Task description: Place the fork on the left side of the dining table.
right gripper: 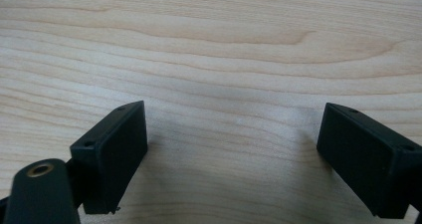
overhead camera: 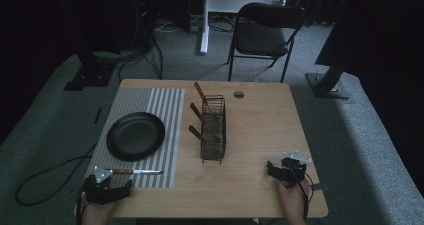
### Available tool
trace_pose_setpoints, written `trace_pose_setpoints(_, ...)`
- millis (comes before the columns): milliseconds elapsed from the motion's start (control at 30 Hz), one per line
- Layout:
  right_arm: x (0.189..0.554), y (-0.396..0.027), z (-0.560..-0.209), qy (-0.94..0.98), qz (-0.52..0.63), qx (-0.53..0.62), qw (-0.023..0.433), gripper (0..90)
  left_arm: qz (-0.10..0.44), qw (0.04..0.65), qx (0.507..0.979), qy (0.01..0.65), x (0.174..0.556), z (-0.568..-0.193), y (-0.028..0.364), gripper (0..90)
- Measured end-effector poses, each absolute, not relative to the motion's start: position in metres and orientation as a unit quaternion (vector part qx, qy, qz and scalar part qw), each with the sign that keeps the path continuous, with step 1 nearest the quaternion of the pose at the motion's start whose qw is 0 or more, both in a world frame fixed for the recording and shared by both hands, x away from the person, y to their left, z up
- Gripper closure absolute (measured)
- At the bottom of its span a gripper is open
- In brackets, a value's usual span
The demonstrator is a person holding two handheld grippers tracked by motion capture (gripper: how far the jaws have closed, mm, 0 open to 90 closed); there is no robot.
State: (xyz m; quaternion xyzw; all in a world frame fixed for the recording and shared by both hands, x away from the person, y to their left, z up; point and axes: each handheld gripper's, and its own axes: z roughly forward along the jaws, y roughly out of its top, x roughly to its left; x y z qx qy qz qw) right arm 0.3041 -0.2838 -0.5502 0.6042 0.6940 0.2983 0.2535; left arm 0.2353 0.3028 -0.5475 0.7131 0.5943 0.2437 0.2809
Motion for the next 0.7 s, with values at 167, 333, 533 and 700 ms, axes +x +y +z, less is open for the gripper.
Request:
trace_pose_setpoints(167,0.304,-0.283,-0.55,0.695,0.299,0.604,0.253,12.1,0.242,0.28,0.714,0.594,0.235,-0.547,0.303,0.0)
trace_pose_setpoints(333,0.304,-0.283,-0.55,0.694,0.299,0.604,0.253,12.2,0.237,0.286,0.707,0.601,0.234,-0.545,0.306,3.7)
trace_pose_setpoints(533,0.303,-0.283,-0.55,0.694,0.299,0.604,0.254,12.3,0.275,0.272,0.7,0.599,0.228,-0.531,0.299,3.7)
trace_pose_setpoints(700,0.303,-0.283,-0.55,0.694,0.299,0.603,0.254,12.5,0.233,0.291,0.704,0.605,0.231,-0.532,0.307,3.7)
